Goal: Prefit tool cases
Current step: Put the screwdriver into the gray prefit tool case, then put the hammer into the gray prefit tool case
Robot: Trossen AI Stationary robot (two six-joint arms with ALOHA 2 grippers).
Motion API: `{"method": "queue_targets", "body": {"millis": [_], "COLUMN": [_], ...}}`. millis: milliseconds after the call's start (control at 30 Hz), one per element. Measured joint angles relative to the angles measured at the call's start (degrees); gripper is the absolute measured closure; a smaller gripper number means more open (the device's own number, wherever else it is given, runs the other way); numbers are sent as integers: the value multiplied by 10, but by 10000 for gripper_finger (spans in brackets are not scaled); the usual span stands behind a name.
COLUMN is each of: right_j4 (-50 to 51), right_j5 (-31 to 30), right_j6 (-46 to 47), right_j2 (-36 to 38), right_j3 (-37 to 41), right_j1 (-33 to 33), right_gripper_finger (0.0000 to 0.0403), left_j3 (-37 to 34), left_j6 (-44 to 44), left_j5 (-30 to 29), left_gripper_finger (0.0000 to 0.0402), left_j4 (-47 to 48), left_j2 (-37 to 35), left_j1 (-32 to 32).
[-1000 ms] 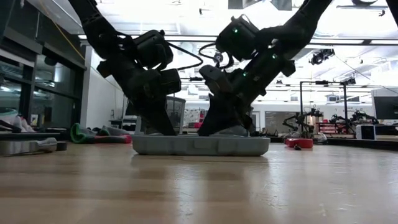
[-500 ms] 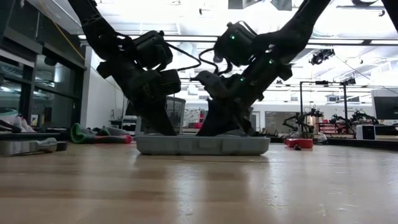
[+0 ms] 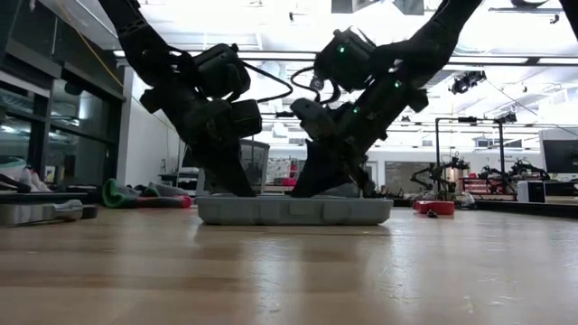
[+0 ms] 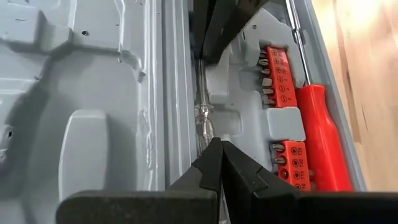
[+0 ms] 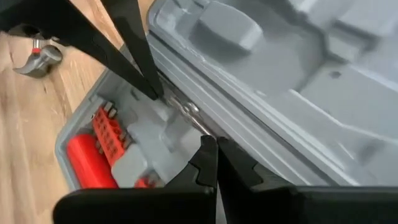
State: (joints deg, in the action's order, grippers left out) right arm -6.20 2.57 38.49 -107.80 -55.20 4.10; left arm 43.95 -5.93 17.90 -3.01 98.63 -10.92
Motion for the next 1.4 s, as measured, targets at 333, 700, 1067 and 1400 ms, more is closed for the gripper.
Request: {"method": "queue_targets", "body": {"millis": [333, 700, 1067, 1400], "right_j4": [-6, -9, -10, -8], "right_j5": [-5, 8, 10, 10], "right_j6": [-10, -10, -27, -28], "right_j2": [13, 13, 14, 14], "right_j3": [-1, -1, -2, -2], "right_j1": [0, 0, 0, 0], "right_gripper_finger": [403, 403, 403, 403], "left_j3": [-1, 0, -36, -46], "left_j6": [-4, 21, 42, 15], "left_j5": [-10, 7, -2, -32], "left_gripper_finger": [401, 401, 401, 349], "left_j4": [52, 283, 516, 493], "left_j2": [-67, -160, -282, -293], "left_j1": [-15, -22, 77, 172]}}
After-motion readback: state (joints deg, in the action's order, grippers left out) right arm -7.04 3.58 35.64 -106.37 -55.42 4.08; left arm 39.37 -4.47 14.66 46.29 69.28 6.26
